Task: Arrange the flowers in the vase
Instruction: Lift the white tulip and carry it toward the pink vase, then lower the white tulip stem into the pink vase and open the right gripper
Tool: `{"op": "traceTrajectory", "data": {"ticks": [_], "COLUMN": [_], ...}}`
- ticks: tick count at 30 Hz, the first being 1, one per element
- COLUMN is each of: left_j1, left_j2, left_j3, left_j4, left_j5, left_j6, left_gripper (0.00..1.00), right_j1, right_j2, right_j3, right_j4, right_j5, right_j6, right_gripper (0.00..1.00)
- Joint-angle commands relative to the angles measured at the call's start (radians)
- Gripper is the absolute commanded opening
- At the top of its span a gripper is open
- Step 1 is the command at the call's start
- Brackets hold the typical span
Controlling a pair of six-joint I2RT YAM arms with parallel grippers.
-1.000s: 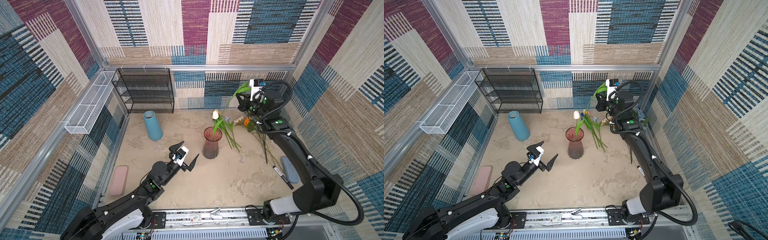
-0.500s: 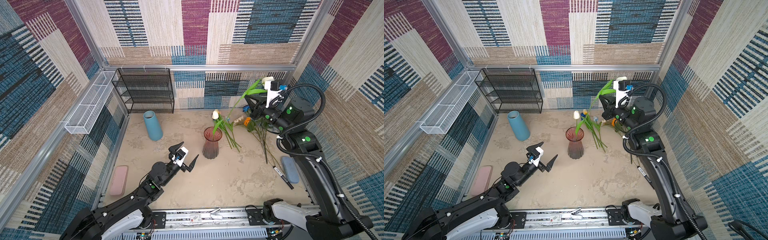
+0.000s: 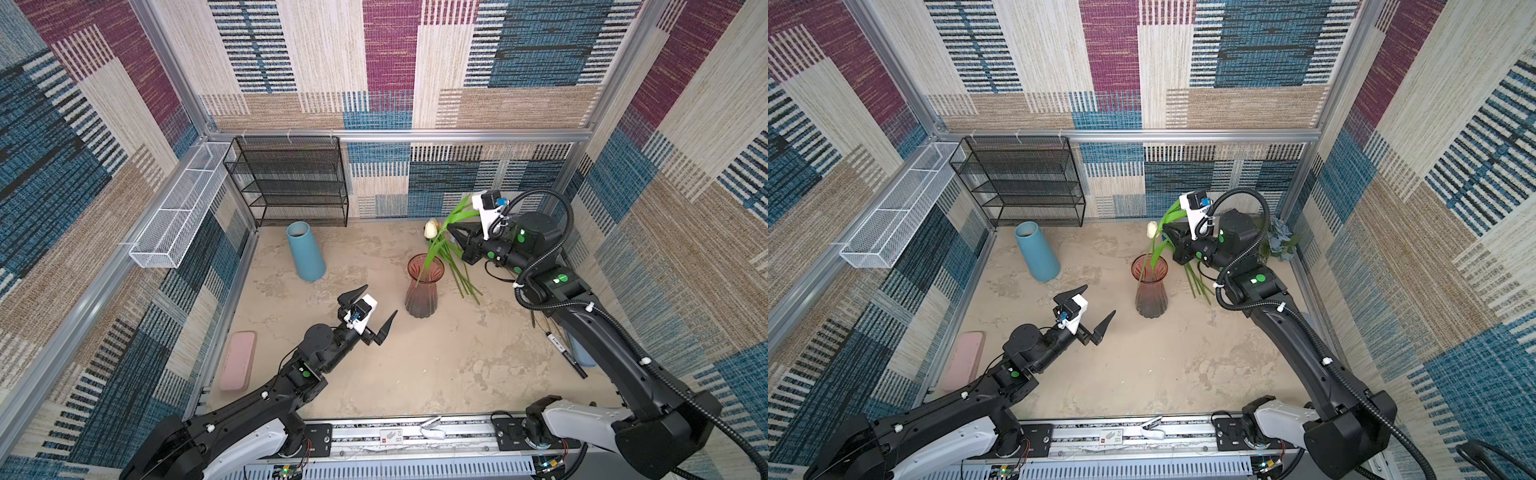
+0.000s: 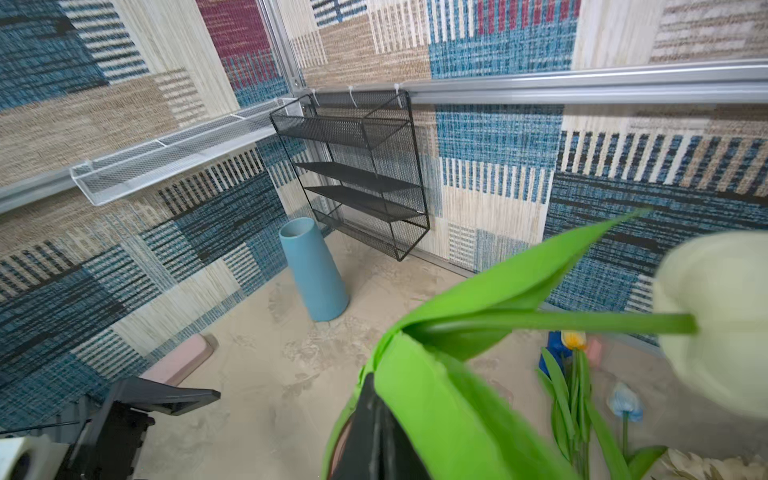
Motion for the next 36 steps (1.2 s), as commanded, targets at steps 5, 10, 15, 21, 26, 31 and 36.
{"op": "traceTrajectory", "data": {"ticks": [5,10,15,21,26,31,36], "left_j1": [0.0,0.0,0.0,0.001,0.0,0.0,0.0], "left_j2": [0.012,0.033,0.031,0.03,0.015,0.001,0.002], "left_j3": [-0.009,-0.01,-0.014,-0.025,-0.036,-0.045,-0.046], "left_j4": [0.037,0.056,0.065,0.08,0.079,0.068,0.064], "left_j5": [-0.012,-0.015,-0.016,-0.017,-0.018,-0.028,-0.028], "left_j6": [-0.009,-0.007,-0.005,-0.008,-0.017,-0.013,-0.014], "left_gripper": [0.99,0.99,0.99,0.99,0.99,0.99,0.99], "right_j1": [0.014,0.015,0.017,0.017,0.023,0.044,0.104], "right_j2": [0.017,0.017,-0.009,0.03,0.059,0.038,0.01], "right_j3": [-0.047,0.019,0.062,0.05,0.028,-0.045,-0.119], "right_j4": [0.121,0.095,0.087,0.1,0.109,0.123,0.094], "right_j5": [0.141,0.113,0.128,0.21,0.21,0.212,0.246], "right_j6": [-0.057,-0.04,-0.041,-0.085,-0.099,-0.114,-0.123], "right_gripper": [0.02,0.02,0.03,0.03,0.03,0.03,0.04]}}
